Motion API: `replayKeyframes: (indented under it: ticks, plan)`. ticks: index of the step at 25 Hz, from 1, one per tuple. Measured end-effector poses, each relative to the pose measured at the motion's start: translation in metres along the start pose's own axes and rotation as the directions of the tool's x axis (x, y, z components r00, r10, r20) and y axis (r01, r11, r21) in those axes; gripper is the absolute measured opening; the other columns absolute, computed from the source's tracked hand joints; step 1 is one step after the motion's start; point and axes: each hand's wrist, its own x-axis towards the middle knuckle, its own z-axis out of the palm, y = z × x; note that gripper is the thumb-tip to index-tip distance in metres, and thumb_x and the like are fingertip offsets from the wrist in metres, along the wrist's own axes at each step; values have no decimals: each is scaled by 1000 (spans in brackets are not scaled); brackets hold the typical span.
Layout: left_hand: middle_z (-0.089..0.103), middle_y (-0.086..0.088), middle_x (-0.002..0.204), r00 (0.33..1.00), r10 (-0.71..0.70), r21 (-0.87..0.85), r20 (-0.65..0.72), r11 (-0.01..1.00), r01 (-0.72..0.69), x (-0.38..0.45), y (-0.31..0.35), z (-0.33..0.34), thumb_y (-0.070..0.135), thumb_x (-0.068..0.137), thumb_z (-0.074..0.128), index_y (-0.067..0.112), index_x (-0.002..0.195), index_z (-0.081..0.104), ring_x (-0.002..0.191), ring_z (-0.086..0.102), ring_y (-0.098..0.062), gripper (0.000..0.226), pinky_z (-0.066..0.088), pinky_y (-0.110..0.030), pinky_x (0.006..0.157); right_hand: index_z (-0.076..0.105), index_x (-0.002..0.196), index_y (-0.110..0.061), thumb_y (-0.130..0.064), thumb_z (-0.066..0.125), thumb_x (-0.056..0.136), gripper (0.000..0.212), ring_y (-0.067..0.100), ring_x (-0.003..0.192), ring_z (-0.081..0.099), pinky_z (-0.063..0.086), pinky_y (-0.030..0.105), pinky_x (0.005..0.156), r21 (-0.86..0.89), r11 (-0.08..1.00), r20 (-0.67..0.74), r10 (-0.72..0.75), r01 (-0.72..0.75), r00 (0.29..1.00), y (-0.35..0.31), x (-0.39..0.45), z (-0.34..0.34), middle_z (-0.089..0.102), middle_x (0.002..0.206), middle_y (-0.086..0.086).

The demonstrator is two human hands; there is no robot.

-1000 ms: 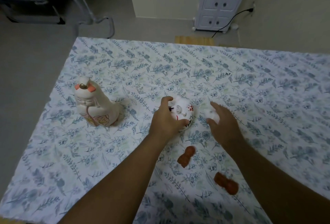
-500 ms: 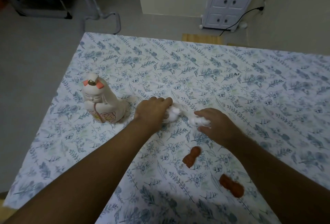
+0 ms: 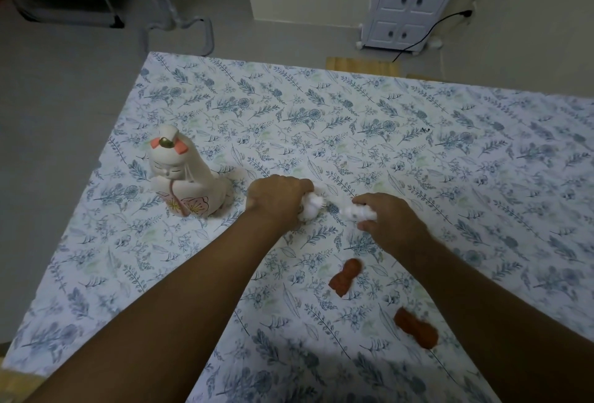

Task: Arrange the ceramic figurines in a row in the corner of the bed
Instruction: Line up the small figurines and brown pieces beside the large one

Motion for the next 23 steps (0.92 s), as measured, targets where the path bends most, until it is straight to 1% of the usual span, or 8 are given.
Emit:
replayKeyframes:
  ticks: [4, 6, 8, 11, 14, 17, 20, 23]
  plan:
    - [63, 3, 130, 999, -6, 78, 36, 997, 3, -2, 9, -7, 34, 81, 76, 32, 135, 51, 119, 60, -24, 60, 43, -45, 96, 64, 129, -4, 3, 75, 83, 47, 21, 105, 67, 54, 33, 94, -45, 998, 1, -37, 37, 999, 0, -4, 0, 71, 119, 12]
    - [48, -1, 151, 1000, 18, 126, -6, 992, -17, -12, 18, -8, 40, 79, 79, 27, 145, 42, 140, 43, -27, 77, 23, -56, 117, 65, 125, -1, 0, 77, 83, 45, 22, 106, 65, 50, 20, 94, -20, 998, -26, -57, 56, 998, 3, -12, -1, 71, 116, 14]
    - [41, -5, 157, 986, 55, 11, -159, 998, -54, -30, 32, -6, 43, 78, 79, 24, 149, 40, 148, 31, -29, 83, 14, -54, 123, 64, 126, 1, -1, 78, 83, 46, 25, 112, 64, 40, 8, 94, 15, 996, -112, -85, 87, 990, 8, -22, -2, 69, 120, 15]
    - [58, -5, 139, 926, 64, -268, -371, 948, -172, -67, 72, 11, 35, 84, 73, 19, 138, 56, 131, 48, -26, 59, 37, -41, 111, 58, 136, -15, -18, 78, 86, 54, 20, 129, 51, 38, 30, 106, 7, 997, -205, -72, 75, 976, 25, -60, -5, 61, 136, 3]
    - [58, -7, 131, 986, -35, -448, -162, 893, -42, -84, 111, 37, 33, 92, 64, 16, 137, 54, 123, 50, -27, 50, 49, -40, 94, 65, 124, -20, -29, 75, 87, 38, 22, 123, 52, 36, 31, 100, 4, 1000, -237, -17, 18, 971, 54, -105, 1, 64, 124, 2]
    - [55, -9, 126, 990, -130, -427, 49, 893, 139, -88, 130, 63, 33, 97, 58, 15, 132, 54, 121, 49, -29, 40, 52, -43, 90, 67, 111, -25, -44, 76, 82, 36, 17, 110, 49, 39, 28, 90, -59, 996, -119, 63, -70, 991, 87, -157, 13, 57, 107, -5]
    - [56, -11, 117, 982, -186, -477, 16, 862, 171, -92, 144, 80, 20, 98, 59, 13, 119, 63, 112, 54, -29, 23, 52, -43, 88, 64, 105, -27, -46, 79, 77, 37, 16, 103, 49, 37, 26, 81, -95, 992, 10, 84, -82, 996, 112, -189, 22, 51, 99, -7]
    - [65, -9, 109, 973, -228, -622, -29, 767, 161, -98, 158, 81, 15, 92, 67, 13, 115, 69, 98, 63, -25, 23, 54, -35, 82, 64, 101, -29, -33, 83, 77, 31, 14, 96, 58, 48, 29, 81, 30, 995, 19, 98, -99, 995, 119, -194, 16, 59, 97, -9]
